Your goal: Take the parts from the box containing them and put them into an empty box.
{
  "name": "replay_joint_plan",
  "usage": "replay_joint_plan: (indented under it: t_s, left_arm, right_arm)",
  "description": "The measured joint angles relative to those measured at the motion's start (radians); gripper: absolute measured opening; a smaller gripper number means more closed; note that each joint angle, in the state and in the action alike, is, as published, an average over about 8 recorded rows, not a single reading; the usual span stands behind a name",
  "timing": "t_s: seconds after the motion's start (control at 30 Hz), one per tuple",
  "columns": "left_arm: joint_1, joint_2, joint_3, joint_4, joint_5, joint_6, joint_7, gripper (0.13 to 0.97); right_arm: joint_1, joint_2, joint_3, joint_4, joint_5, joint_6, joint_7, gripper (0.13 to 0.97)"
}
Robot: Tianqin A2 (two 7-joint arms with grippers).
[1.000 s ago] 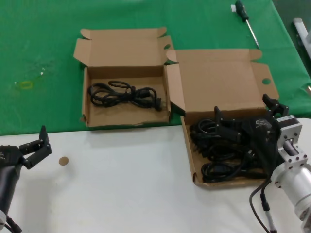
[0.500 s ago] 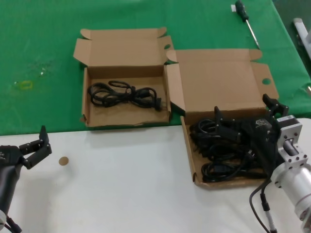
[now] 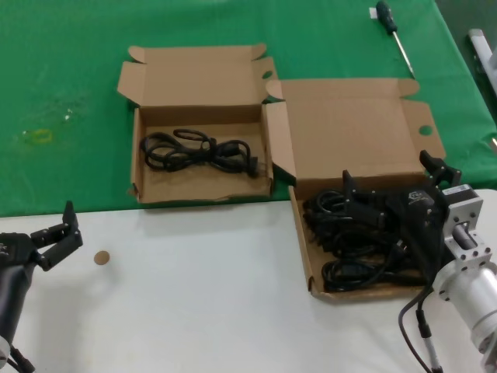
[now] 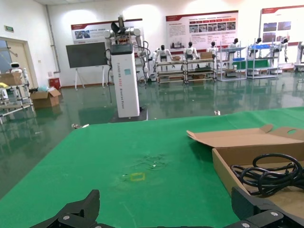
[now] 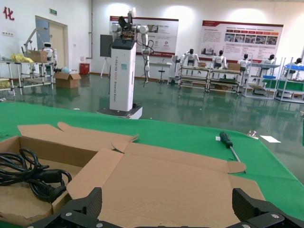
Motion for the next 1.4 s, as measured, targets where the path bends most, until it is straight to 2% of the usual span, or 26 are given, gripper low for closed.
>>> replay_joint_plan:
  t_s: [1.4]
  left_arm:
    - [0.0,0.0,0.0,0.0,0.0,0.0,0.0,0.966]
  right_arm:
    - [0.0,0.0,0.0,0.0,0.0,0.0,0.0,0.966]
